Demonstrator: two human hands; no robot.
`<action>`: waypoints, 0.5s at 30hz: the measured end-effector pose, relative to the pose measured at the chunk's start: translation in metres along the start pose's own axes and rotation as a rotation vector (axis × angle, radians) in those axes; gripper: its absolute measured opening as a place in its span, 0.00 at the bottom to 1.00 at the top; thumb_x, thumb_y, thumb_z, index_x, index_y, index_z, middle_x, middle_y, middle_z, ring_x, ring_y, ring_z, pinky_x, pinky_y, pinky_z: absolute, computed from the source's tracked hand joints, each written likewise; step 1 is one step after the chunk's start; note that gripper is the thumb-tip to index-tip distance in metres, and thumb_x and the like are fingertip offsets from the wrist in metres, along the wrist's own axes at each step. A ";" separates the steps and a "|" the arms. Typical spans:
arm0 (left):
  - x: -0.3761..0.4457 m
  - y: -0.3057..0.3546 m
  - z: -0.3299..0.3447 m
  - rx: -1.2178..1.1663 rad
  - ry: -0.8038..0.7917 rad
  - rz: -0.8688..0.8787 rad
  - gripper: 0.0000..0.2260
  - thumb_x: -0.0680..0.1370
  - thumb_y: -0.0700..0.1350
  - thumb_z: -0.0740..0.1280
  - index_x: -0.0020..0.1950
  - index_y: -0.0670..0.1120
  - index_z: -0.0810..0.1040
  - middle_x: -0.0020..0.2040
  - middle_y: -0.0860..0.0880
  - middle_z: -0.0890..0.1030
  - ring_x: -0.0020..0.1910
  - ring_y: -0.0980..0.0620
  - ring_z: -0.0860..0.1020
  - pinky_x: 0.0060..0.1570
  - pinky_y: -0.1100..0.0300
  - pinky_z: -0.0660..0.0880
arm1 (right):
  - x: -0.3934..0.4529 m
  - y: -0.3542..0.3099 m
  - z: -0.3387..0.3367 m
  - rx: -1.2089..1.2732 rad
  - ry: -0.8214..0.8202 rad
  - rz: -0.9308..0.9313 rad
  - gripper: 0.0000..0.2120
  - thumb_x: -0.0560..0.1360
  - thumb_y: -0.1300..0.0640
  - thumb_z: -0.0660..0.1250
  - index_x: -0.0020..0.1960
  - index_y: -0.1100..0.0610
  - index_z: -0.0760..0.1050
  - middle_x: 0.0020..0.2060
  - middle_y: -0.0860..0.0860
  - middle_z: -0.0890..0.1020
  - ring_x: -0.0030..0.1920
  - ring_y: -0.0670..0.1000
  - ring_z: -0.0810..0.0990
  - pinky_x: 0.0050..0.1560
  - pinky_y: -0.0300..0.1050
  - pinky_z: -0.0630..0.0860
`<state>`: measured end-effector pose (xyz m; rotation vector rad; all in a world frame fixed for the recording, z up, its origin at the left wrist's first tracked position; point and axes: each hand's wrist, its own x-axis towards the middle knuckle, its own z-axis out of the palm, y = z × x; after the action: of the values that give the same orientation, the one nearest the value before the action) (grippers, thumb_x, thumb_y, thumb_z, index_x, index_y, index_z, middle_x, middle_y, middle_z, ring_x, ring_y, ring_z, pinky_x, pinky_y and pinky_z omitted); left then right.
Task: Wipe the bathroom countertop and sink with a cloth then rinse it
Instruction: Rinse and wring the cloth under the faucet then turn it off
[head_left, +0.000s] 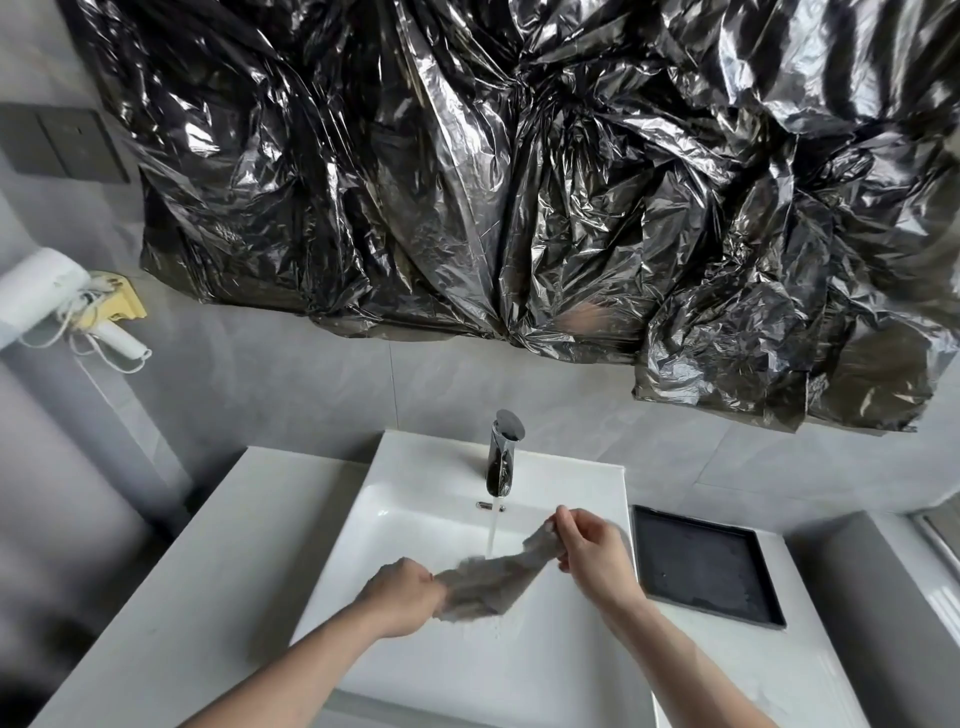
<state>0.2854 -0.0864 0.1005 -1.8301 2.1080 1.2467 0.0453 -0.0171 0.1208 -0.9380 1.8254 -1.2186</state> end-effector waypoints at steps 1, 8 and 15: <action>-0.002 0.003 -0.001 0.107 0.011 0.003 0.10 0.71 0.51 0.62 0.32 0.48 0.70 0.34 0.51 0.74 0.35 0.45 0.70 0.32 0.57 0.64 | 0.003 -0.002 0.005 0.002 -0.016 0.002 0.20 0.85 0.52 0.62 0.44 0.67 0.78 0.31 0.48 0.80 0.33 0.45 0.78 0.36 0.39 0.79; 0.006 0.030 -0.014 0.279 0.182 0.005 0.16 0.74 0.58 0.60 0.44 0.46 0.78 0.49 0.47 0.85 0.48 0.41 0.83 0.42 0.56 0.75 | 0.022 -0.021 0.030 0.137 -0.048 -0.005 0.19 0.86 0.52 0.58 0.39 0.59 0.75 0.33 0.55 0.81 0.36 0.54 0.83 0.41 0.50 0.81; 0.023 0.021 -0.018 0.273 0.038 -0.149 0.13 0.67 0.49 0.65 0.48 0.47 0.80 0.43 0.50 0.87 0.34 0.49 0.82 0.38 0.61 0.77 | 0.035 -0.030 0.042 0.339 -0.012 0.086 0.16 0.86 0.54 0.59 0.42 0.58 0.74 0.32 0.55 0.75 0.30 0.50 0.72 0.30 0.40 0.71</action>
<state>0.2685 -0.1165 0.1113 -1.8600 1.9997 0.8503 0.0704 -0.0730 0.1313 -0.6679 1.5666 -1.4083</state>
